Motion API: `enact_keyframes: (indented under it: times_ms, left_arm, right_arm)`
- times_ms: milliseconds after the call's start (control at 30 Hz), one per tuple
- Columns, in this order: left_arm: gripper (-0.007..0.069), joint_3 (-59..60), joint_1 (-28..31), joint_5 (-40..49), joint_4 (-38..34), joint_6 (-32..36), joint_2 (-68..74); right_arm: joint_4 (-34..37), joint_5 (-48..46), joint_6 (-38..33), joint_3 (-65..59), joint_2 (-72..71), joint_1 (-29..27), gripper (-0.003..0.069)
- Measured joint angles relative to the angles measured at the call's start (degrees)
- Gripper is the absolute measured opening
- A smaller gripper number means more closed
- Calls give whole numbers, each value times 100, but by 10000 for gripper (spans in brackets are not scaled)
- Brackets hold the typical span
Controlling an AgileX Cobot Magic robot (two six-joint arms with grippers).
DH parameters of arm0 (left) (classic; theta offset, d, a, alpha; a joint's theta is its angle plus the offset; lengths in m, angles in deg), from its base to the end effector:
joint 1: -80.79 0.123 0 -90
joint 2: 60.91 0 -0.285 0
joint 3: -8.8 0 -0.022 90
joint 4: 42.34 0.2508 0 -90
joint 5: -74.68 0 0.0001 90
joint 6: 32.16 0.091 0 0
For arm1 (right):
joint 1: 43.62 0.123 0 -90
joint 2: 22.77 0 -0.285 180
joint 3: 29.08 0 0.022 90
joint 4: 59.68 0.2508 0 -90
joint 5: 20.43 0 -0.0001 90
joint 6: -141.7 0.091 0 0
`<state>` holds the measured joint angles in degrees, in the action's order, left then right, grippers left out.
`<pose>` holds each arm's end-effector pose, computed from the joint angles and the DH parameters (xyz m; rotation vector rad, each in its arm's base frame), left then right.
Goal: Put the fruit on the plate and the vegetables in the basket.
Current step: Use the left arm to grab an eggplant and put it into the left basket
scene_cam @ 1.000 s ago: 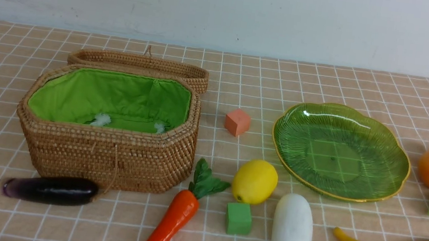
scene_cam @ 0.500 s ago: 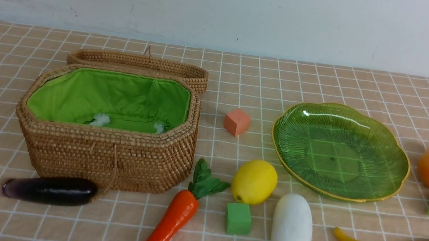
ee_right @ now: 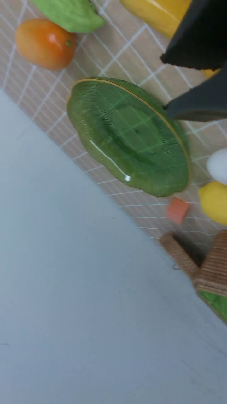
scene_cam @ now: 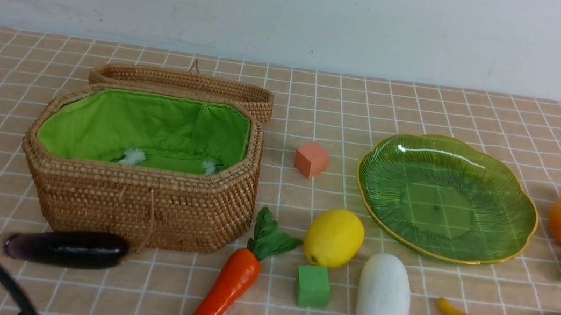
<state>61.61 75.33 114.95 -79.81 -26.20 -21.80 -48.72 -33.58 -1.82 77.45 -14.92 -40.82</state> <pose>0.0942 -0.0450 0.2673 -0.1352 2.2301 -0.7323 0.0527 0.0065 0.2147 0.6071 1.5791 0.6965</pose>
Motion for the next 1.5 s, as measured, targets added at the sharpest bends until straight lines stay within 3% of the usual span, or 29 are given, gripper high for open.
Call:
enact_keyframes:
  times_ms: [167,300,400,567,800,1000,1067,1100,1200,1267,1300,1333,1433,1467,1500]
  left_arm:
    - [-13,-468,0,226,326,0,768]
    - [-13,-1198,0,774,1139,-19,1641]
    - [-13,-1539,0,703,1502,-329,2093]
    - [-13,-1863,0,526,2223,-1047,2639]
    - [-13,-1908,26,680,3520,-848,2891]
    - [-13,-2126,922,816,3497,-1079,3365]
    - [-13,-2253,1559,871,3258,-843,3673]
    - [-13,-2289,1696,864,3170,-670,3777]
    - [-13,-2341,2097,688,2594,741,4142]
    - [-13,-2348,2125,700,2368,2148,4324]
    - [-13,-2353,2125,721,2327,2461,4363]
    - [-13,-2353,2125,816,2196,3572,4440]
    - [6,-2347,2125,805,1880,5721,4550]
    - [6,-2347,2125,787,1880,5825,4558]
    - [43,-2347,2125,597,1704,6453,4625]
  right_arm:
    - [-5,-1380,-1049,1280,501,590,93]
    - [-36,-3006,-3002,3129,1544,1477,20]
    - [-56,-3664,-3558,3891,2030,1824,8]
    - [-117,-3821,-3900,4397,2531,2038,7]
    - [-475,-3660,-3935,4397,2642,2054,8]
    - [-835,-3677,-3935,4397,2642,2054,11]
    - [-952,-3756,-3935,4397,2642,2059,14]
    - [-1009,-3784,-3935,4397,2642,2061,15]
    - [-1096,-3834,-3935,4397,2642,2061,17]
    - [-1126,-3834,-3935,4397,2642,2061,17]
    - [-1126,-3838,-3935,4397,2642,2061,17]
    - [-1131,-3838,-3935,4397,2642,2061,17]
    - [-1131,-3833,-3935,4325,2642,2061,20]
    - [-1131,-3833,-3935,4316,2642,2061,20]
    - [-1131,-3828,-3935,4245,2642,2061,22]
